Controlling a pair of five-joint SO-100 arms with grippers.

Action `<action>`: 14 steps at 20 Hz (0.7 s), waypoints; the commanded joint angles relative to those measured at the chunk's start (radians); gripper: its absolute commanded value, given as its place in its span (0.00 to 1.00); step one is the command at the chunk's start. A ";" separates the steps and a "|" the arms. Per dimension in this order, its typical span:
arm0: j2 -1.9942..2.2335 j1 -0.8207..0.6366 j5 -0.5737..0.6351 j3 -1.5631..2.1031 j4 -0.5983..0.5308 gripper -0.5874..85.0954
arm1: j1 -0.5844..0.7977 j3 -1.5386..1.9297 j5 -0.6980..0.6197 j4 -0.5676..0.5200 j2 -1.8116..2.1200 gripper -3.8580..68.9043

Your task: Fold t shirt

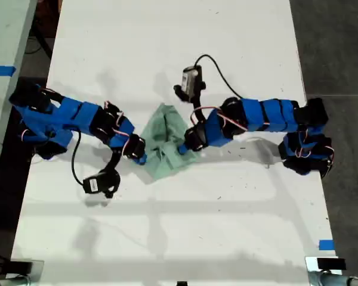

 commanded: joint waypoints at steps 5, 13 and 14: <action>0.792 -0.503 0.321 0.229 0.012 0.37 | 0.324 -0.038 -0.268 0.071 0.376 0.48; 0.891 -0.664 0.430 -0.107 0.126 0.08 | 0.416 0.017 -0.230 0.241 0.781 0.08; 0.934 -0.678 0.436 -0.106 0.115 0.00 | 0.416 0.086 -0.216 0.241 0.864 0.08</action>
